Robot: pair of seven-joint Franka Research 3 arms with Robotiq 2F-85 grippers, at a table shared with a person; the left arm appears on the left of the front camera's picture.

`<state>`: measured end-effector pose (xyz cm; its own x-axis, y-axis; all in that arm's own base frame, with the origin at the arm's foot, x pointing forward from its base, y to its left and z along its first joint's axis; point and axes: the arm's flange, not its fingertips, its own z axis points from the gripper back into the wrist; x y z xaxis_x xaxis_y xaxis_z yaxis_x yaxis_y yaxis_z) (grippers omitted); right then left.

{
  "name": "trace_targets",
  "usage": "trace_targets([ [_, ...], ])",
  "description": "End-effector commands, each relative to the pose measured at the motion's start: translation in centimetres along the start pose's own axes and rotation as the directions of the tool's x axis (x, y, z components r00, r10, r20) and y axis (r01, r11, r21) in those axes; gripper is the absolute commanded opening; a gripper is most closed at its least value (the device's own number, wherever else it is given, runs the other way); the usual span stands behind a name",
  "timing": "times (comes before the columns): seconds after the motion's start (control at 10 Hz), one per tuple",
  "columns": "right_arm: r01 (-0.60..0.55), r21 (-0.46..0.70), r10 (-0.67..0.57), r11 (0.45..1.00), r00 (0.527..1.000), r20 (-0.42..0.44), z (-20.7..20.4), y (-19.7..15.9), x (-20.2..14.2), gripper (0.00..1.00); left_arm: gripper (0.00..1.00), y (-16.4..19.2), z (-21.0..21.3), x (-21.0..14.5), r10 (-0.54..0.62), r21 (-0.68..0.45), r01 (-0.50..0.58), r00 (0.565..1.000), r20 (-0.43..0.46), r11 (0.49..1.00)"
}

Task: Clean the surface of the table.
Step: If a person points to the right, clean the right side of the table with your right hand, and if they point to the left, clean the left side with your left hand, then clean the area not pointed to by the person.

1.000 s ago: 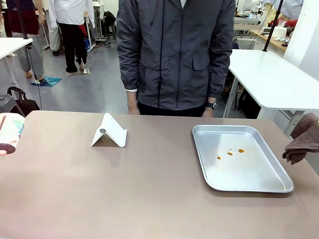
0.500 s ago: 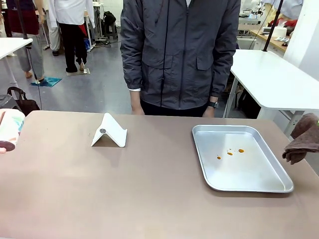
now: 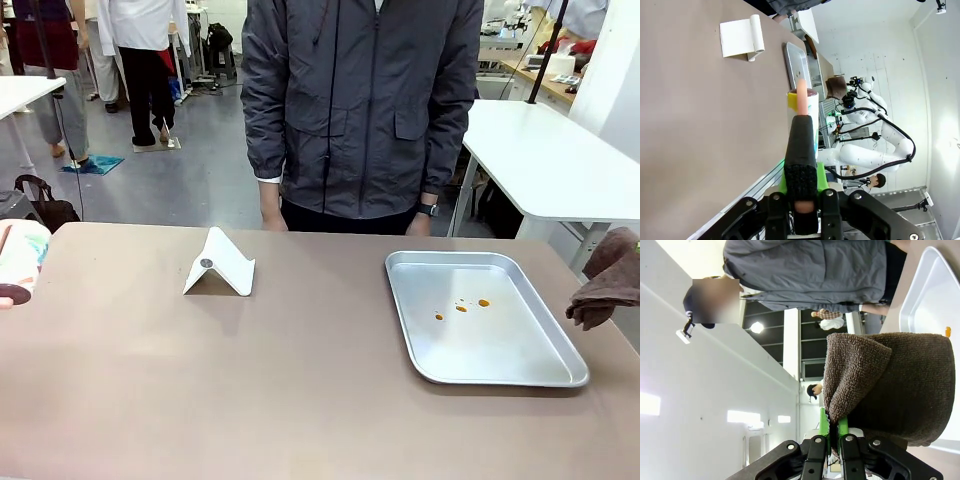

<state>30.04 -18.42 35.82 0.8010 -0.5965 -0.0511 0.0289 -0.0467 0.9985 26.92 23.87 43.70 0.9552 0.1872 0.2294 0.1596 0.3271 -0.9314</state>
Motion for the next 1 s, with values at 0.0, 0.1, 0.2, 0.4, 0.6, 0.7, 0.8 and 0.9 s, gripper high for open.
trace_targets([
  [0.0,0.018,0.001,-0.018,1.000,1.000,-0.005,-0.14,0.73,-0.16,0.00,0.22,-0.16,-0.10,-0.33,0.001,-0.002,-0.001,1.000,0.000,1.000],
  [0.1,0.018,0.001,-0.018,1.000,1.000,-0.005,-0.14,0.73,-0.16,0.00,0.22,-0.16,-0.10,-0.33,0.001,-0.002,-0.001,1.000,0.000,1.000],
  [0.2,0.018,0.001,-0.018,1.000,1.000,-0.005,-0.14,0.73,-0.16,0.00,0.22,-0.16,-0.10,-0.33,0.001,-0.002,-0.001,1.000,0.000,1.000],
  [0.4,0.018,0.001,-0.018,1.000,1.000,-0.005,-0.14,0.73,-0.16,0.00,0.22,-0.16,-0.10,-0.33,0.001,-0.002,-0.001,1.000,0.000,1.000],
  [0.6,0.018,0.001,-0.018,1.000,1.000,-0.005,-0.14,0.73,-0.16,0.00,0.22,-0.16,-0.10,-0.33,0.001,-0.002,-0.001,1.000,0.000,1.000],
  [0.7,0.018,0.001,-0.018,1.000,1.000,-0.005,-0.14,0.73,-0.16,0.00,0.22,-0.16,-0.10,-0.33,0.001,-0.002,-0.001,1.000,0.000,1.000],
  [0.8,0.018,0.001,-0.018,1.000,1.000,-0.005,-0.14,0.73,-0.16,0.00,0.22,-0.16,-0.10,-0.33,0.001,-0.002,-0.001,1.000,0.000,1.000],
  [0.9,0.000,0.000,0.000,1.000,1.000,0.000,0.00,0.00,0.00,0.07,0.22,-0.16,-0.10,-0.33,0.001,-0.002,-0.001,1.000,0.000,1.000],
])
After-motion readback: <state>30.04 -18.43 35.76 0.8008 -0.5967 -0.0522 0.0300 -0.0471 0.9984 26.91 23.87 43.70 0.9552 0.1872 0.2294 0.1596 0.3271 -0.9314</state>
